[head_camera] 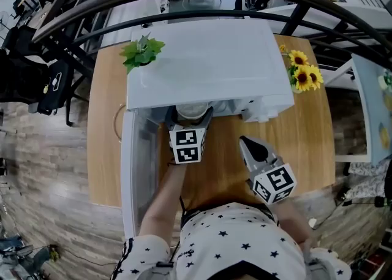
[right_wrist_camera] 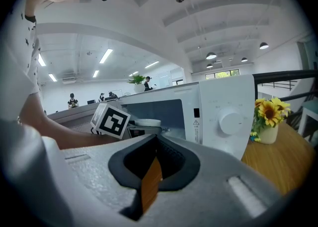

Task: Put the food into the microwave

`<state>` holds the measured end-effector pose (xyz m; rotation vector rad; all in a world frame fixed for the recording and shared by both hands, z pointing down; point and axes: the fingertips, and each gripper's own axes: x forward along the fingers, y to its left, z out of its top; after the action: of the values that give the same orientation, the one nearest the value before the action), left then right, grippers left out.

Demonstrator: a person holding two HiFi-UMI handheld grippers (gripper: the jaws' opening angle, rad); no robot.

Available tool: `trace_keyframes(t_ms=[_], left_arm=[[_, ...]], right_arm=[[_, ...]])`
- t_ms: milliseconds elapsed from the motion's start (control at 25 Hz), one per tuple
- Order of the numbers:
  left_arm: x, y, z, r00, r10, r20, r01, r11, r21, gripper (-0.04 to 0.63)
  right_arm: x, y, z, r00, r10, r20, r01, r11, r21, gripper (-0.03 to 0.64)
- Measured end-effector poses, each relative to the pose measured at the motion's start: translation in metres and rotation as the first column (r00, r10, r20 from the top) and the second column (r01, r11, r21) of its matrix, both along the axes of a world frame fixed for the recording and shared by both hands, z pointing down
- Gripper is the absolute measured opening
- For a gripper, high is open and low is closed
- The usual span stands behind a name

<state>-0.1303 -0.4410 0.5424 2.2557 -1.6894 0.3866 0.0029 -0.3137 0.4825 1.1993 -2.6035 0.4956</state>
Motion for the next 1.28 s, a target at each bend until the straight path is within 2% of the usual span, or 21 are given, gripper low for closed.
trace_keyframes(t_ms=[200, 360, 440, 600, 1280], left_arm=[[0.002, -0.018, 0.002, 1.000, 0.012, 0.008, -0.012, 1.000, 0.019, 0.482], [0.004, -0.035, 0.002, 0.998, 0.030, 0.046, -0.031, 0.999, 0.031, 0.482], [0.004, -0.043, 0.002, 0.999, 0.034, 0.039, -0.035, 0.999, 0.037, 0.482], [0.002, -0.049, 0.014, 0.999, 0.023, 0.028, -0.023, 1.000, 0.016, 0.482], [0.000, -0.053, 0.031, 0.991, 0.008, 0.132, -0.002, 0.999, -0.041, 0.482]], right_arm=[[-0.004, -0.002, 0.004, 1.000, -0.003, -0.002, 0.003, 1.000, -0.010, 0.006], [-0.009, -0.003, 0.006, 1.000, -0.014, -0.002, 0.014, 1.000, -0.013, 0.006], [-0.010, -0.003, 0.007, 1.000, -0.009, -0.002, 0.009, 1.000, -0.017, 0.006], [-0.010, -0.006, 0.008, 1.000, -0.015, -0.004, 0.015, 1.000, -0.013, 0.006], [-0.012, -0.008, 0.014, 1.000, -0.017, -0.003, 0.017, 0.999, -0.038, 0.006]])
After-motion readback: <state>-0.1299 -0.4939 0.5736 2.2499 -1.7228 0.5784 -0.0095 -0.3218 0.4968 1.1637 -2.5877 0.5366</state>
